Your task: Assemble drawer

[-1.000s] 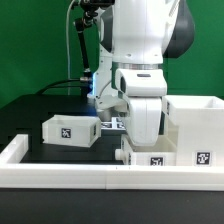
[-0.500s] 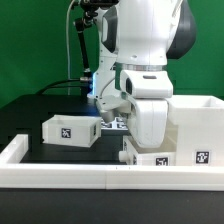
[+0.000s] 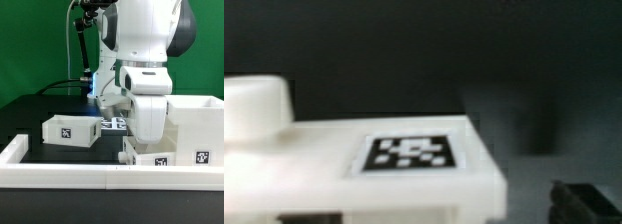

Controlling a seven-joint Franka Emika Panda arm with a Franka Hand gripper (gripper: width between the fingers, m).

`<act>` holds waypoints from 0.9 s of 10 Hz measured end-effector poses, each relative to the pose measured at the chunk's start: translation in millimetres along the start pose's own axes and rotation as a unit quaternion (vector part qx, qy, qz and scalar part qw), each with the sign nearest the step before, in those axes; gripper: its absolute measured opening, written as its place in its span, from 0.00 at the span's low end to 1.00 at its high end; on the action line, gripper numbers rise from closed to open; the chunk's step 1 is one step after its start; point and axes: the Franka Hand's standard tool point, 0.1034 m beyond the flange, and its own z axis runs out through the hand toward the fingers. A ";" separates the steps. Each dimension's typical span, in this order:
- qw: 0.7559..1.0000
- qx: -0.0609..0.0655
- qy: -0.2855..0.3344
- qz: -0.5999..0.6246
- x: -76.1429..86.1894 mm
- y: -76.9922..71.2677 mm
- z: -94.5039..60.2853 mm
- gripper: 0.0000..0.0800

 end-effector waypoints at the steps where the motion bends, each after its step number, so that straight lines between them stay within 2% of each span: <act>1: 1.000 -0.004 -0.001 0.001 0.1 2.9 -6.1 0.79; 4: 1.000 -0.007 -0.006 0.007 -5.3 8.9 -26.5 0.81; 6: 1.000 0.003 -0.011 -0.020 -29.7 20.2 -32.6 0.81; 8: 0.999 0.017 -0.011 -0.033 -50.3 34.4 -26.8 0.81; 9: 0.999 0.023 -0.011 -0.033 -51.2 40.2 -22.6 0.81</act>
Offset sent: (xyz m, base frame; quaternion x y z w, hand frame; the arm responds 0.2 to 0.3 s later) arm 0.0058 -0.0042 0.0297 0.0083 -0.0046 0.0071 0.9999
